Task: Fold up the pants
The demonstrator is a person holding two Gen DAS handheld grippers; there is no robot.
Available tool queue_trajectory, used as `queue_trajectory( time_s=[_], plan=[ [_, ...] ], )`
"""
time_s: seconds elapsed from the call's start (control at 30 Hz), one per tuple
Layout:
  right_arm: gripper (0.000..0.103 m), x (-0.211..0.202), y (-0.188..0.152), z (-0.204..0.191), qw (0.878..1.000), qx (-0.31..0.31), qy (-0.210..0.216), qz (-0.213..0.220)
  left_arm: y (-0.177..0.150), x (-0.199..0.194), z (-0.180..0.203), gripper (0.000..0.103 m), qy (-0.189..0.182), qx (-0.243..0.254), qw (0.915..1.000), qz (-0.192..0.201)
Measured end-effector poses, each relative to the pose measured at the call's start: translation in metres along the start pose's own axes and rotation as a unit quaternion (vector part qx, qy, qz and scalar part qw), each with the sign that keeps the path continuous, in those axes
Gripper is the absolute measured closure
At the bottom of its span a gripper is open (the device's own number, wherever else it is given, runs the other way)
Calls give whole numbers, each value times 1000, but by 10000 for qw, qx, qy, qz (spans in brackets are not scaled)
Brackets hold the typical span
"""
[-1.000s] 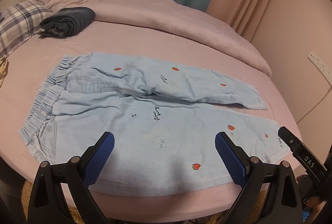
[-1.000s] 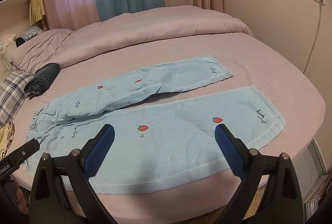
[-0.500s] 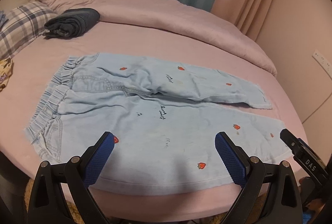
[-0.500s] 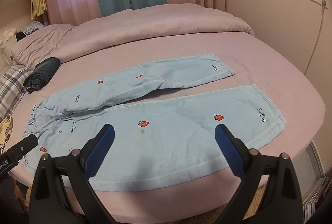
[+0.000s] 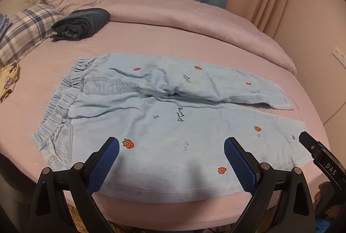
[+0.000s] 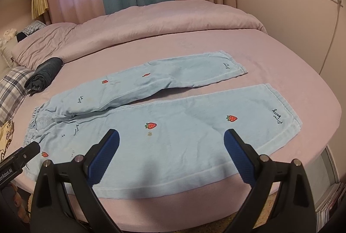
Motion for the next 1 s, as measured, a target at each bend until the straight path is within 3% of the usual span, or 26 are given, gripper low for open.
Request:
queue_trajectory(
  time_s=[0.43,1.0],
  plan=[
    [5,1,-2,-1,10000,-3,7,-56,-4,7,-10,5,-25,-175,9996,-220],
    [9,10,-1,7,9997,168,-94,-134,-3,7,-21,9,-102,-353,9991,-202]
  ],
)
Point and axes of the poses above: each gripper's, at about its wrist camera, not at the fingertips, and x roughly the way its jaws point, z to its right, y to its top, the point moved 5 cm from there along x, roughly the way its jaws point, and after that the axes turned 12 degrees about x, right-handed, at the moved point
